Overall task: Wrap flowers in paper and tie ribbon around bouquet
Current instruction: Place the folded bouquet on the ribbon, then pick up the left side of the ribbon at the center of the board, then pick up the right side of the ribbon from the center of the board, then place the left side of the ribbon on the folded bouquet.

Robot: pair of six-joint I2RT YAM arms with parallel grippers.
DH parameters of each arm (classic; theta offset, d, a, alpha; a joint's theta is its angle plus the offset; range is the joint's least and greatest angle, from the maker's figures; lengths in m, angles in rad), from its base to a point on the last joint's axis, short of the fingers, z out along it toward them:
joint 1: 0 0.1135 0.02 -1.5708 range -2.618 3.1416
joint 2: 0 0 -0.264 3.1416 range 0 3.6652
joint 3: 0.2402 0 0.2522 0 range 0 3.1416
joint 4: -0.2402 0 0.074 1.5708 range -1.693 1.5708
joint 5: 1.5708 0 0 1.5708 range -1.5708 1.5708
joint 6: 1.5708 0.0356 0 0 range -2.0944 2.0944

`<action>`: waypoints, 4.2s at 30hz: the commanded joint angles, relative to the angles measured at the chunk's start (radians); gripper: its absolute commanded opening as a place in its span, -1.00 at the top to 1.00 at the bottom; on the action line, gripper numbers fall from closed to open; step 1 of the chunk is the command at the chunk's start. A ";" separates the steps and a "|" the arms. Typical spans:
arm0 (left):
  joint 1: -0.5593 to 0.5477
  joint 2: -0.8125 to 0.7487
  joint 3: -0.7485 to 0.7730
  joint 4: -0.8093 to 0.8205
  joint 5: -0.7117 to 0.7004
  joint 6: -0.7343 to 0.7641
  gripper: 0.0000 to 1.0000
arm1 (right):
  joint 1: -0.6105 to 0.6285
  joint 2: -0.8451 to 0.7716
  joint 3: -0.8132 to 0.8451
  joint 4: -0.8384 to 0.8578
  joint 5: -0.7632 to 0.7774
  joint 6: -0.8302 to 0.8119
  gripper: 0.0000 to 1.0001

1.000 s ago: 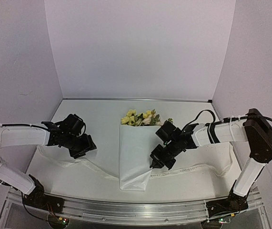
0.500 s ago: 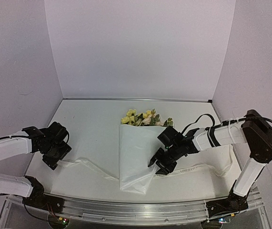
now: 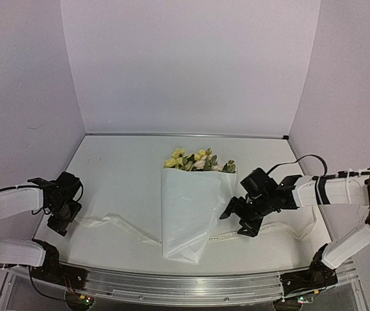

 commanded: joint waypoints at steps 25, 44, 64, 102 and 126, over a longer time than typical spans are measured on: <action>0.146 0.248 0.025 0.299 0.090 0.223 0.77 | -0.204 -0.215 -0.179 -0.285 0.419 0.047 -0.95; 0.182 0.218 0.073 0.401 0.066 0.424 1.00 | -0.326 -0.105 -0.221 -0.118 0.440 0.008 0.55; 0.285 0.284 0.211 0.567 0.167 0.599 1.00 | -0.479 -0.064 -0.075 -0.118 0.355 -0.131 1.00; -0.747 0.798 0.914 0.598 0.748 1.657 1.00 | -0.515 0.030 0.117 -0.150 0.064 -0.288 1.00; -0.880 0.797 0.900 0.863 0.623 1.950 1.00 | -0.515 0.331 0.479 -0.316 -0.017 -0.377 1.00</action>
